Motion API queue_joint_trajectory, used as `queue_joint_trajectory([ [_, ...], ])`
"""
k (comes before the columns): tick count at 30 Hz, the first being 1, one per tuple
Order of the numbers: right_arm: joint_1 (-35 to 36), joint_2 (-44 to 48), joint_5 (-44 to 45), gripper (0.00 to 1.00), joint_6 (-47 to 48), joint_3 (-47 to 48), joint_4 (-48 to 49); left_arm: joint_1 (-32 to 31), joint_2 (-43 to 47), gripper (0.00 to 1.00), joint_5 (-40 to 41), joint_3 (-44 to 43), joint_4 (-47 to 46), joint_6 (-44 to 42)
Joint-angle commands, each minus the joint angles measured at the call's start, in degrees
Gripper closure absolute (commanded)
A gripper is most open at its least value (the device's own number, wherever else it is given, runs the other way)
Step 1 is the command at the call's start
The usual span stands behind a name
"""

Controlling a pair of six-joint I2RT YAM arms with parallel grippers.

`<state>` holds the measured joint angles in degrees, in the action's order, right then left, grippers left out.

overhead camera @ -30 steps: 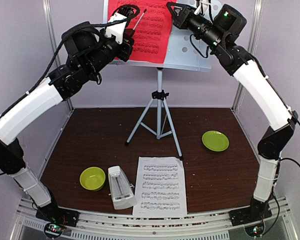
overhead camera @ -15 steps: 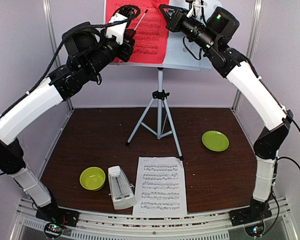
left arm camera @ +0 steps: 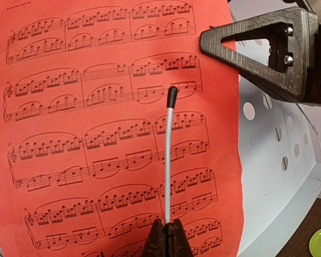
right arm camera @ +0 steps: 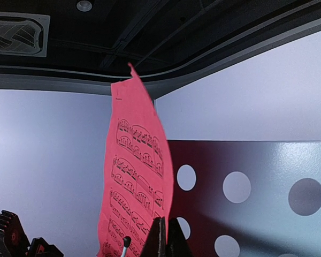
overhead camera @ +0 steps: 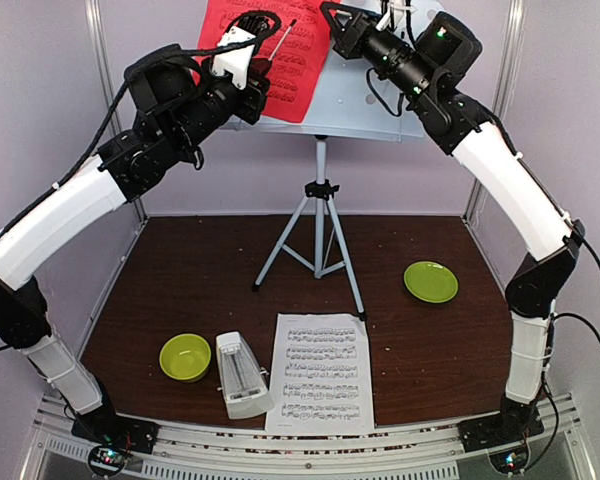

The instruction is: Set up the instrument practice props

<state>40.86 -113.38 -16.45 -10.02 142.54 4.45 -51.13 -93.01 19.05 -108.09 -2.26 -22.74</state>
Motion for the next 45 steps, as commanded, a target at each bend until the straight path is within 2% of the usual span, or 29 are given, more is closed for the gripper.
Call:
queue_joint_trajectory([
  [1, 0.74, -0.61, -1.03, 1.0, 3.16, 1.75, -0.57, 0.25, 0.35, 1.0, -1.42, 0.52, -3.15, 0.24],
  [13, 0.81, 0.63, 0.25, 1.0, 13.65, 1.77, -6.22, 0.25, 0.4, 1.0, -1.52, 0.78, -3.18, 0.51],
  [21, 0.28, 0.71, 1.97, 1.0, 14.91, 2.19, -4.44, 0.25, 0.16, 1.0, -1.52, 0.78, -3.25, 0.67],
  [34, 0.36, -0.37, 1.75, 1.0, 23.14, 2.05, -2.09, 0.25, -0.43, 1.0, -1.55, 0.43, -3.58, 0.51],
  [45, 0.6, -1.36, 1.51, 1.0, 22.97, 1.6, 1.41, 0.33, -0.95, 1.0, -2.11, -0.05, -3.39, 0.3],
])
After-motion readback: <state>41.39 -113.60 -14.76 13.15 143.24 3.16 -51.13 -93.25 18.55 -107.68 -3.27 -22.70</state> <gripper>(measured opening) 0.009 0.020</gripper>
